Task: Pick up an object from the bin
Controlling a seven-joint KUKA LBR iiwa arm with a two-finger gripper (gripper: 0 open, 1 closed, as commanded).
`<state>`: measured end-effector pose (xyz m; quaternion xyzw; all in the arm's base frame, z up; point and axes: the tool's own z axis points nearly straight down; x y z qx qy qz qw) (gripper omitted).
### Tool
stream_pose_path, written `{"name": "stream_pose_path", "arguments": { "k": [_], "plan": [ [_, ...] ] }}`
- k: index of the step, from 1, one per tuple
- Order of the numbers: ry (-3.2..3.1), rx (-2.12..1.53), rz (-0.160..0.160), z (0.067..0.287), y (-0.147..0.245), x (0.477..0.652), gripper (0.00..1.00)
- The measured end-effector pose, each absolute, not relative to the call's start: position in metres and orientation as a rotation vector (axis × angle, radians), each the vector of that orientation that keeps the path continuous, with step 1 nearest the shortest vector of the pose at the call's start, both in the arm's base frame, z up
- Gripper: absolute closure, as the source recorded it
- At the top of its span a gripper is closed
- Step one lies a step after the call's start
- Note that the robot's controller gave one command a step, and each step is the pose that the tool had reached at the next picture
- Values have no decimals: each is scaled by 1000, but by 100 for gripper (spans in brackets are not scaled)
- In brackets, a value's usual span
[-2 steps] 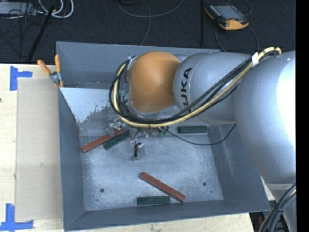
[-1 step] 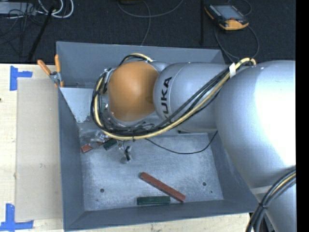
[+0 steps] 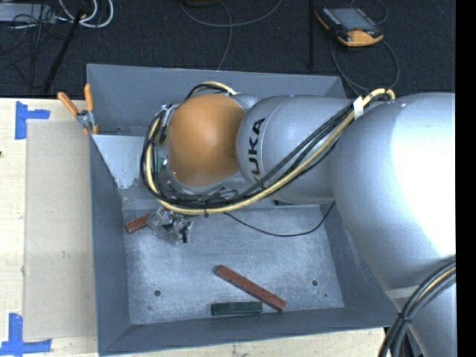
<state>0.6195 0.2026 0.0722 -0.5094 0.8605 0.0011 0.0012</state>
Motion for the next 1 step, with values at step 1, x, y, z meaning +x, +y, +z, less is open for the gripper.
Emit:
{"name": "stream_pose_path", "arguments": {
  "k": [1],
  "plan": [
    [2703,-1598,4,72,202,619,0]
  ]
}}
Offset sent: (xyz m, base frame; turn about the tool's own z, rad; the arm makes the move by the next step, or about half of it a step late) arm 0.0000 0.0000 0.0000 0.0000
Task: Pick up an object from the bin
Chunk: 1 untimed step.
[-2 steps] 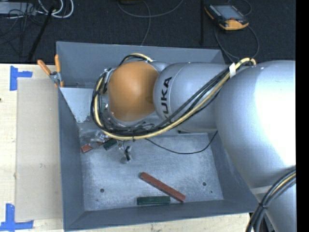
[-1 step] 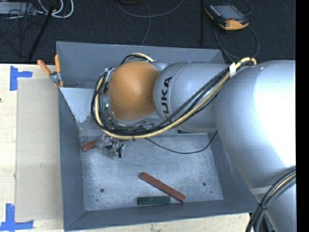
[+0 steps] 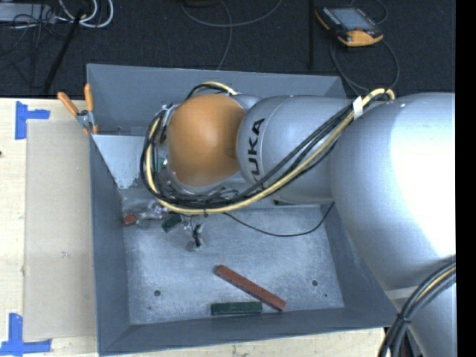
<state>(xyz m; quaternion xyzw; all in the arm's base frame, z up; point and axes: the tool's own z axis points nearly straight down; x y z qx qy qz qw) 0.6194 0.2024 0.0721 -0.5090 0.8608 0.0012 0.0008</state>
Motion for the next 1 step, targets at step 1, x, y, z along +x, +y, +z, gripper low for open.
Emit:
{"name": "stream_pose_path", "arguments": {
  "k": [1],
  "plan": [
    [2766,-1473,-3,143,156,619,0]
  ]
}}
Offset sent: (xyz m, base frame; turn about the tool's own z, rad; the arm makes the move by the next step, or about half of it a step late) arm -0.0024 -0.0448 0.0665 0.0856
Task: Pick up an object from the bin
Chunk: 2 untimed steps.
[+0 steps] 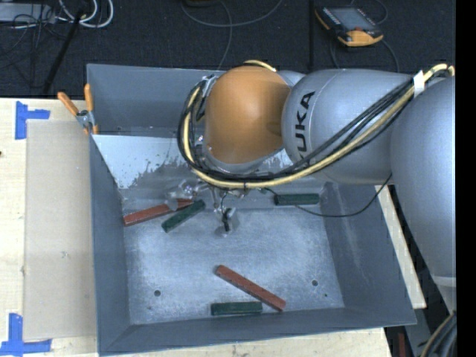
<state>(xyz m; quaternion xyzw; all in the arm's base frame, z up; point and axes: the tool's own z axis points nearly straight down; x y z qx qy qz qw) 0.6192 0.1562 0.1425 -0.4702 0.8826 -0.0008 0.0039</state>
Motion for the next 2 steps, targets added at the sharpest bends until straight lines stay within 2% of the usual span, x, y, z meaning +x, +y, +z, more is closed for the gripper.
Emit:
{"name": "stream_pose_path", "arguments": {
  "k": [1,2],
  "plan": [
    [2848,-1332,4,101,183,612,0],
    [2857,-1300,1,107,173,621,0]
  ]
}}
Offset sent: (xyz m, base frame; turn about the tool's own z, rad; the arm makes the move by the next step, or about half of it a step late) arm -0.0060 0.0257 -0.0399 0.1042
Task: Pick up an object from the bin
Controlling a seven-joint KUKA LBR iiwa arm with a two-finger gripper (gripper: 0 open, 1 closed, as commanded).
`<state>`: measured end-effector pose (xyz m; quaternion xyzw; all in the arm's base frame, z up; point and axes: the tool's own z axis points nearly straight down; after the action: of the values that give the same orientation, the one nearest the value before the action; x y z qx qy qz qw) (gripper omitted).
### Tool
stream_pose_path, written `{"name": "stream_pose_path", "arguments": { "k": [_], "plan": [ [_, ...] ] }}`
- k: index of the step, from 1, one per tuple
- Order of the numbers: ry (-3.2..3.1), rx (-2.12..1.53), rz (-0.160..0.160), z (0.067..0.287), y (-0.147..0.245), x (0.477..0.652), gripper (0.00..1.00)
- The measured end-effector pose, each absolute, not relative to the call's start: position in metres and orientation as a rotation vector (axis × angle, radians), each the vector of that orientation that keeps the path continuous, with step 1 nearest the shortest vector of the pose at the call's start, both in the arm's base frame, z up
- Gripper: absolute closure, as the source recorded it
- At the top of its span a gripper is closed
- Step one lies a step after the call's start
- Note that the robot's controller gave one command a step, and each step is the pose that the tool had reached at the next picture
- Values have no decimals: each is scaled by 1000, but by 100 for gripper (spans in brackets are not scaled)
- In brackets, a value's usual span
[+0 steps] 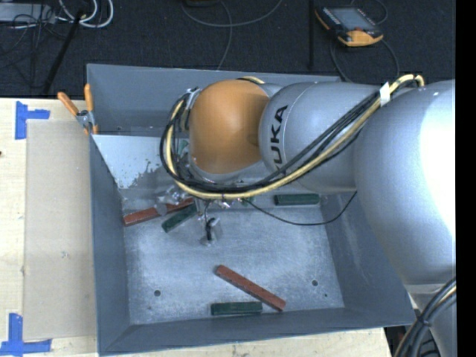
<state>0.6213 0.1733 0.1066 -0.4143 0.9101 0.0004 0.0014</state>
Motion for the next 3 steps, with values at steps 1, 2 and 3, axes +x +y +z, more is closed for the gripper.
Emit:
{"name": "stream_pose_path", "arguments": {
  "k": [1,2,3],
  "plan": [
    [2857,-1301,2,106,174,621,0],
    [2687,-1621,0,126,174,612,0],
    [2756,-1508,6,68,180,622,0]
  ]
}}
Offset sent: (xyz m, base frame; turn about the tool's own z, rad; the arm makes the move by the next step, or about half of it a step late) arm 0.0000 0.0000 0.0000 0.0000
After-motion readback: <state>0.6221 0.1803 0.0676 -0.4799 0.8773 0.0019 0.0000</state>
